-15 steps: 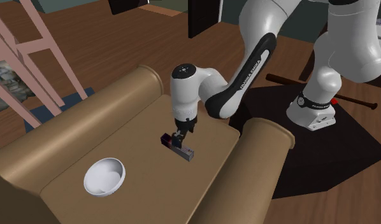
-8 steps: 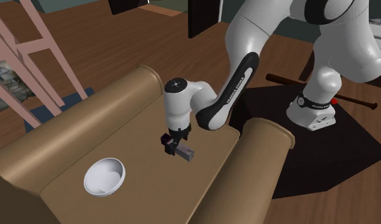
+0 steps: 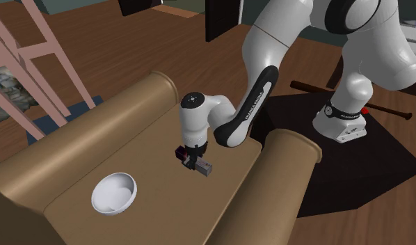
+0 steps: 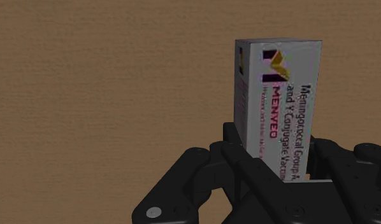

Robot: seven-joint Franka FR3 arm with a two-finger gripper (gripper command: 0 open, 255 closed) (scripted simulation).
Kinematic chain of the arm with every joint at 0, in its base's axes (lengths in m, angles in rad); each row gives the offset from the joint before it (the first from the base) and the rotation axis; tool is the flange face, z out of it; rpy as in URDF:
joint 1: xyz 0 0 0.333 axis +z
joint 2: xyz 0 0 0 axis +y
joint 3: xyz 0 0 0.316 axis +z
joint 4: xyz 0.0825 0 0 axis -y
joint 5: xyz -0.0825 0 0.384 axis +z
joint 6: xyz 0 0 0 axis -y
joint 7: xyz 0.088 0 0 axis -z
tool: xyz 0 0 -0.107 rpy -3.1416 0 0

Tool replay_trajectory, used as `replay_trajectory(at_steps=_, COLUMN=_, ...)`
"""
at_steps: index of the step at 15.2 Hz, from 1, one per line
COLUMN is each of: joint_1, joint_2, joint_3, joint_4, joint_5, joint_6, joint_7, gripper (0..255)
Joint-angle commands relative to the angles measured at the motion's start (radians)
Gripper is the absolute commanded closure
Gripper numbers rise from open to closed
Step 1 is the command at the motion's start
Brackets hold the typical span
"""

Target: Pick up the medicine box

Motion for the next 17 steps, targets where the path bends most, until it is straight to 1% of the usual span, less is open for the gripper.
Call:
replay_trajectory(at_steps=1, joint_1=0.000, joint_2=0.000, joint_3=0.000, joint_4=0.000, joint_5=0.000, joint_6=0.001, joint_7=0.000, gripper=255)
replay_trajectory(at_steps=7, joint_1=0.000, joint_2=0.001, joint_3=0.000, joint_4=-0.001, joint_5=0.000, joint_6=0.002, joint_7=0.000, gripper=255)
replay_trajectory(at_steps=17, joint_1=-0.014, joint_2=-0.115, joint_3=0.018, joint_4=-0.037, joint_5=0.016, joint_6=-0.078, joint_7=-0.010, gripper=255)
